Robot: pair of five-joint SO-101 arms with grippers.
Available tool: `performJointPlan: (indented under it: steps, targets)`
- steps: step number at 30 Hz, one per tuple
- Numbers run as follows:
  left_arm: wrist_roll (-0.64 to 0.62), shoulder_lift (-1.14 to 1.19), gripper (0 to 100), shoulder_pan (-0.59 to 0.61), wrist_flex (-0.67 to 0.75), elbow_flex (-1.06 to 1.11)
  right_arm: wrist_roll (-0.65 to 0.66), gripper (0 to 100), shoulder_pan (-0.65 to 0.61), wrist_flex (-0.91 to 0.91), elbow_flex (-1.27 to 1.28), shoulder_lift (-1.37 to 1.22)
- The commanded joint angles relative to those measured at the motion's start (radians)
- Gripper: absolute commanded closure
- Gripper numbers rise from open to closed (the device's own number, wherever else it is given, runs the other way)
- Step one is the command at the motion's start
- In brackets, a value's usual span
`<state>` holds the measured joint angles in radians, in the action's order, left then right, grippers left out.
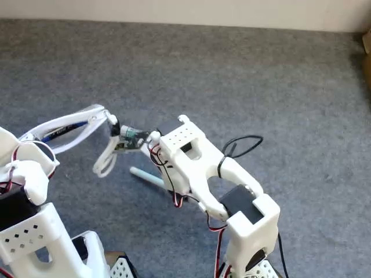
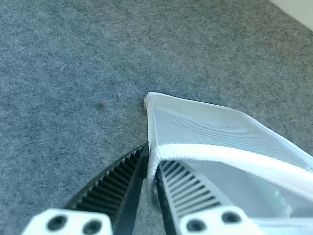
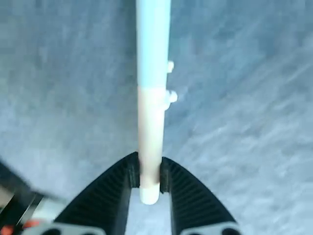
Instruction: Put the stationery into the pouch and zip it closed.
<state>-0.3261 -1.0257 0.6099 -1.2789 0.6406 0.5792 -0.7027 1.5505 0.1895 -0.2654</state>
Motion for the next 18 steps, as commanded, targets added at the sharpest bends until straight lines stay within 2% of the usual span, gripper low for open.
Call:
performJointPlan:
  steps: [1, 8, 10, 14, 18]
  targets:
    - [-0.008, -0.001, 99, 0.013, 0.032, -0.012, 0.020, 99.0, 0.010, 0.119, -0.053, 0.019]
    - [-0.008, -0.001, 99, 0.013, 0.032, -0.012, 0.018, 98.3, 0.002, 0.193, -0.097, 0.021]
    - [-0.008, -0.001, 99, 0.013, 0.032, -0.012, 0.003, 94.5, 0.002, 0.197, -0.165, 0.021]
    - [-0.008, -0.001, 99, 0.013, 0.032, -0.012, -0.091, 80.6, -0.004, 0.209, -0.234, 0.019]
    - [-0.008, -0.001, 99, 0.010, 0.032, -0.012, -0.094, 81.7, -0.065, 0.209, -0.234, 0.019]
